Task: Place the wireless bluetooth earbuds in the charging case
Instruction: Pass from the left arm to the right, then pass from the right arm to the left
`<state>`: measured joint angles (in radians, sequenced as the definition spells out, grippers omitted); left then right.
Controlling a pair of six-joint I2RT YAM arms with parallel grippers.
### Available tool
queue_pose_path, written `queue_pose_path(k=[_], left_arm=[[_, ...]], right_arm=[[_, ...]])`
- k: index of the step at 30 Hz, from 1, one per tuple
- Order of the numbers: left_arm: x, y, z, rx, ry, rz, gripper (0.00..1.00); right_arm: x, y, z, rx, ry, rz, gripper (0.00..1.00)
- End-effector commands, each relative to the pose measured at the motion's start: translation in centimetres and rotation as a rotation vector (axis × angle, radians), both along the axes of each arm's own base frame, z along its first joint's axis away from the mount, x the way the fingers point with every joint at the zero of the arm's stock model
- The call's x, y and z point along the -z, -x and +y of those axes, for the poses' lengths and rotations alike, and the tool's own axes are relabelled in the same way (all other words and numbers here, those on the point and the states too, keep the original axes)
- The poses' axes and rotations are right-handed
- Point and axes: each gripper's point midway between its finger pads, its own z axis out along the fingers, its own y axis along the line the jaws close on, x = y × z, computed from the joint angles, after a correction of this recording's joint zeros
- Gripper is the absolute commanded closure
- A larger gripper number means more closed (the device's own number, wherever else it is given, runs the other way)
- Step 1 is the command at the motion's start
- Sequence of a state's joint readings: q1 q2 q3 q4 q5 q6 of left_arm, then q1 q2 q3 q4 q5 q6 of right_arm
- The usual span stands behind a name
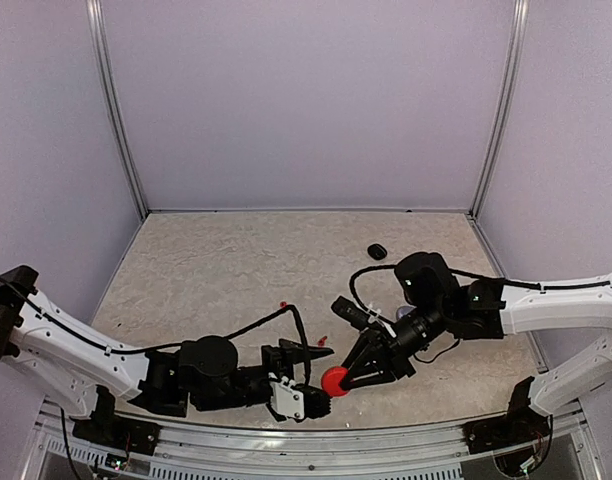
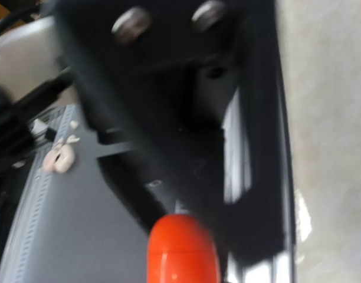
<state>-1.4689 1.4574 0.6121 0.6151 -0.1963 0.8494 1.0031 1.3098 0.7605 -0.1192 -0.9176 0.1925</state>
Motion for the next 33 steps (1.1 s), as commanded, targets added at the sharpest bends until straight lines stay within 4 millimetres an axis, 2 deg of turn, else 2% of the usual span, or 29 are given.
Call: queue_pose_path(k=[1,7,10,12,17,21,33], left_arm=[[-5.3,-3.3,2.2,-0.156,0.263,0.056,0.23],[-7.8,-5.6,4.3,-0.279,0.439,0.088,0.19],[-8.5,-6.3,4.2,-0.316,0.486,0.090,0.19],[-8.6,-6.5,3.7,-0.321,0.504,0.088,0.19],[-9.3,-7.5,2.4,-0.350,0.547,0.092,0.20],[-8.9,-8.4,1.8,-0.396,0.549,0.085,0.22],[-10.2,-9.6,2.0,-0.409,0.612,0.119,0.28]], right_arm=[[-4.2,-2.2,0.8,0.097,-0.121,-0.140,0.88],[-10.0,-8.4,0.2,0.457,-0.331,-0.226,0.88],[-12.5,-9.8,-0.2,0.567,-0.437,-0.221,0.88],[-13.3,-10.4,-0.3,0.612,-0.475,-0.209,0.88],[-12.9,-11.3,-0.2,0.668,-0.477,-0.171,0.89],[-12.5,-10.8,0.4,0.667,-0.474,-0.148,0.89],[-11.3,-10.1,1.5,0.654,-0.463,-0.124,0.89]])
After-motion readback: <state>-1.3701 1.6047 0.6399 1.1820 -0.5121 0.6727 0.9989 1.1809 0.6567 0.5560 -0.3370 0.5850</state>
